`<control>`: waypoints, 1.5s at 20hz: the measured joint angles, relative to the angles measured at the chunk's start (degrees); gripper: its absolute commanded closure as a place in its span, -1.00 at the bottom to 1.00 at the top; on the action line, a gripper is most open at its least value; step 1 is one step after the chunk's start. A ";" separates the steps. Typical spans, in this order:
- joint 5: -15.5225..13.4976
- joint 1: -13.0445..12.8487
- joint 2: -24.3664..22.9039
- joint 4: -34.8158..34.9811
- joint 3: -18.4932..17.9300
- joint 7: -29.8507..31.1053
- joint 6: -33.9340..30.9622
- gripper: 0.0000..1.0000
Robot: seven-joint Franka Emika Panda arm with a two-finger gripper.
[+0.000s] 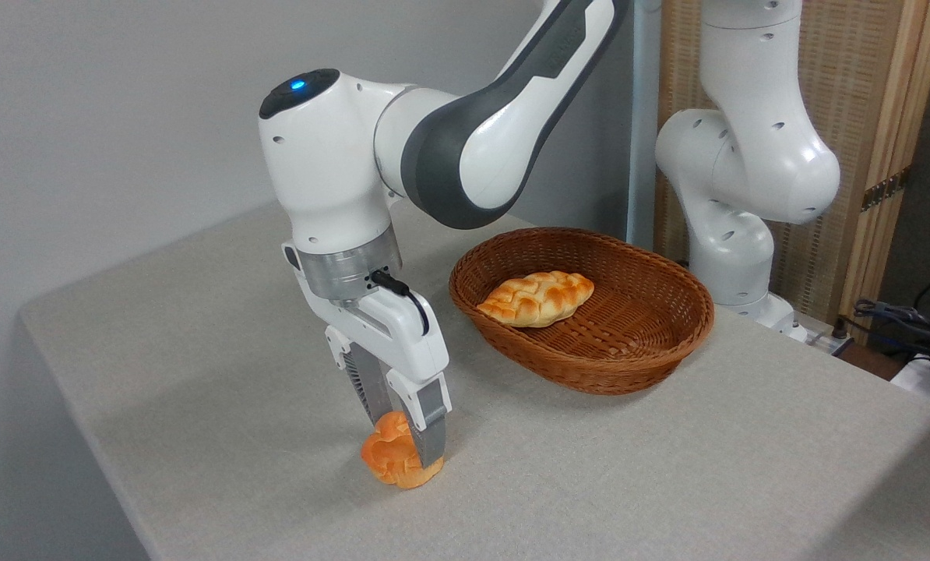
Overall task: Put bread into the basket
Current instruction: 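Close the gripper around the orange bun, then lift the orange bun and carry it over the wicker basket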
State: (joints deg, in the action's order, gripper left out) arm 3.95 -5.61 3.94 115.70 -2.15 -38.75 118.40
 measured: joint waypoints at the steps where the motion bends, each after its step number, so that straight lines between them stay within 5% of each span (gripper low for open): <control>1: 0.00 0.00 -0.01 0.00 0.01 0.00 0.00 0.48; 10: -0.11 -0.01 -0.49 -0.64 0.08 0.04 -0.45 0.47; 15: -2.57 -0.03 -3.05 -6.51 0.16 0.04 -11.20 0.43; 22: -4.33 -0.99 -15.08 -6.35 0.22 -3.16 -29.00 0.32; 27: -4.29 -1.75 -25.73 6.04 0.21 -8.37 -31.67 0.26; 30: -0.32 -3.69 -29.87 13.22 0.18 -10.10 -32.67 0.19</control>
State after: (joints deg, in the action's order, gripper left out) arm 3.63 -9.30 -25.92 128.93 -1.96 -48.85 85.73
